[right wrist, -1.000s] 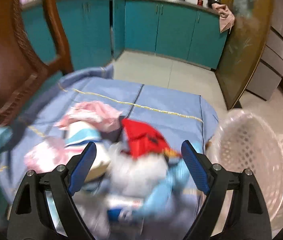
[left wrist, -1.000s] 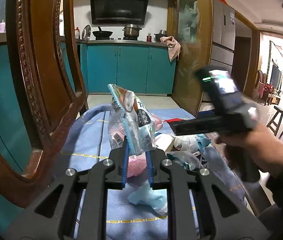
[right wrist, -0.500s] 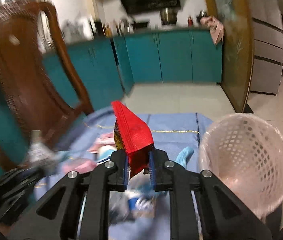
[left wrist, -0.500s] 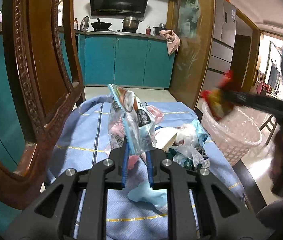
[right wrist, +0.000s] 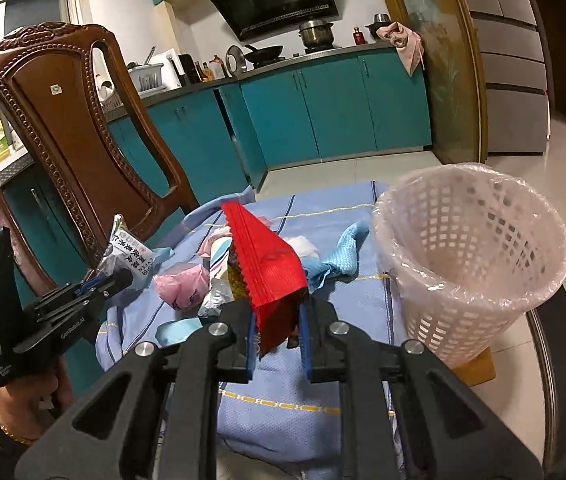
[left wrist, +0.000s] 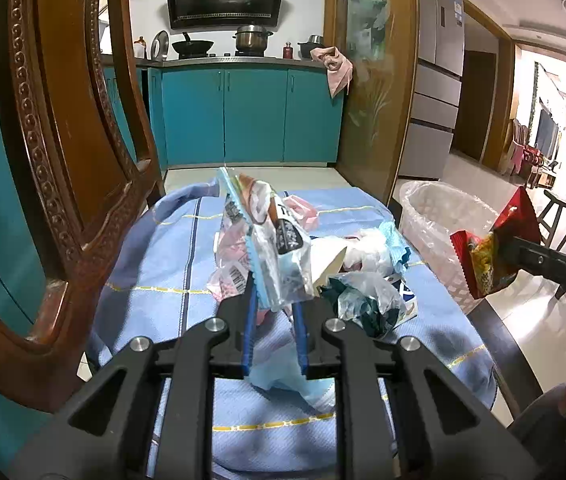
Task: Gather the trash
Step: 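Carry the red packet into the basket and open the right tool while the left holds the bag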
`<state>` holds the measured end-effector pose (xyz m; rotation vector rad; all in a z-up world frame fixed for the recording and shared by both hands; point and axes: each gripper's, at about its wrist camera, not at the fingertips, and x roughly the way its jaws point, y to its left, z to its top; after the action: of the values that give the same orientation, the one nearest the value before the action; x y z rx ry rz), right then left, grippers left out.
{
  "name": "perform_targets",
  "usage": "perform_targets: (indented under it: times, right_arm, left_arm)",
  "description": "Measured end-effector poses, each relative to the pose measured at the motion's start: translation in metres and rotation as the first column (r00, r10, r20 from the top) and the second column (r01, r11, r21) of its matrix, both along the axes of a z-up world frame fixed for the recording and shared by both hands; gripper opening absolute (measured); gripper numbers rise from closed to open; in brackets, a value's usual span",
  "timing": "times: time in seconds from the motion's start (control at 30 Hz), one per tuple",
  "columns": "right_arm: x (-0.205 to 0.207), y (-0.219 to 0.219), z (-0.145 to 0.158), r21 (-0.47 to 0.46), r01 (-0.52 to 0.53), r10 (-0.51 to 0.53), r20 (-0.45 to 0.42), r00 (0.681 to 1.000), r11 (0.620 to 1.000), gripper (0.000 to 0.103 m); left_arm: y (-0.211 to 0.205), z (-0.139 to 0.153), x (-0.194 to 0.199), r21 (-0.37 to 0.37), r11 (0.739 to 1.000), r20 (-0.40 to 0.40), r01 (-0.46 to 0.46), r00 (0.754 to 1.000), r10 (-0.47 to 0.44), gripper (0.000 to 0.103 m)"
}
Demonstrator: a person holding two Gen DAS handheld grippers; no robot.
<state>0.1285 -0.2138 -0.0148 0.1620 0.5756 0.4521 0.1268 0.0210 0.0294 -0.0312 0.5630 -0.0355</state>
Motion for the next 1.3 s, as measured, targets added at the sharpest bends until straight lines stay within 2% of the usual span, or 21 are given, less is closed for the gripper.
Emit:
perform_targets:
  times: [1.13,1.27,1.3]
  right_arm:
    - [0.003,0.004,-0.003,-0.043,0.003,-0.003,-0.006,1.000,0.999,0.018]
    - [0.010,-0.018,0.010,-0.019,0.093,-0.091,0.063,0.994,0.995,0.018]
    - [0.019,-0.034,0.015,0.005,0.153,-0.153,0.077,0.985,0.988,0.018]
  left_arm:
    - [0.004,-0.005,0.003,-0.004,1.000,-0.033,-0.009,0.999,0.009,0.017]
    - [0.004,-0.005,0.003,-0.004,1.000,-0.030,-0.009,0.999,0.009,0.017]
    - [0.003,-0.005,0.003,-0.003,1.000,-0.029,-0.008,1.000,0.008,0.017]
